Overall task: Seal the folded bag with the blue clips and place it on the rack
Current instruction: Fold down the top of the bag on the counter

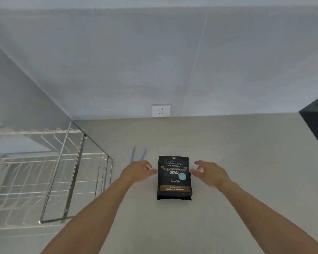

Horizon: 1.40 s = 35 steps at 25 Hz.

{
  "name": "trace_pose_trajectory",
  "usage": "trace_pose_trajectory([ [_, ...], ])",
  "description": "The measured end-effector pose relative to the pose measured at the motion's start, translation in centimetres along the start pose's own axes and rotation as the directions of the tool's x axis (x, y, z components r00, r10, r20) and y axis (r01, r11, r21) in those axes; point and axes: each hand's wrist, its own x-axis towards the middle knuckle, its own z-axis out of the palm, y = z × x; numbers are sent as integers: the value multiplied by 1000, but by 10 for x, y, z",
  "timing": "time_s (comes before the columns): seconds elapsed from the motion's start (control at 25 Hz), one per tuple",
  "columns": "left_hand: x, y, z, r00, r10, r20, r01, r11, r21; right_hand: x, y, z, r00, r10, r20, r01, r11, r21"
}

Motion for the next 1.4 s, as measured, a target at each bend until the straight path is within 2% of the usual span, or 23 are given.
trace_pose_trajectory([
  [0.08, 12, 6, -2, 999, -13, 40, 11, 999, 43, 14, -1, 1, 995, 25, 99, -44, 980, 193],
  [0.16, 23, 11, -5, 996, -30, 80, 25, 998, 57, 24, -6, -3, 983, 31, 179, -87, 945, 314],
  [0.32, 38, 20, -4, 992, -4, 130, 8, 1000, -26, 41, -12, -6, 977, -12, 211, -65, 933, 353],
  [0.44, 42, 22, -2, 990, 12, 138, 6, 992, -128, 45, -12, -4, 979, -14, 204, -85, 880, 467],
  [0.72, 21, 23, 2, 995, 3, 96, 29, 944, -330, 27, -8, 8, 994, -19, 111, -63, 724, 687],
  [0.92, -17, 21, 10, 999, 42, -8, -42, 923, -383, -13, -10, 11, 999, -31, 22, 4, 668, 744],
  [1.16, -75, 4, 33, 972, 200, -120, -229, 914, -335, -76, -11, 27, 995, -70, -64, 95, 712, 696],
  [1.28, -96, -9, 52, 941, 268, -208, -325, 887, -327, -101, -12, 46, 986, -67, -151, 150, 739, 657],
  [1.4, -109, -18, 63, 910, 310, -274, -385, 878, -286, -116, -13, 66, 967, -17, -256, 189, 720, 668],
])
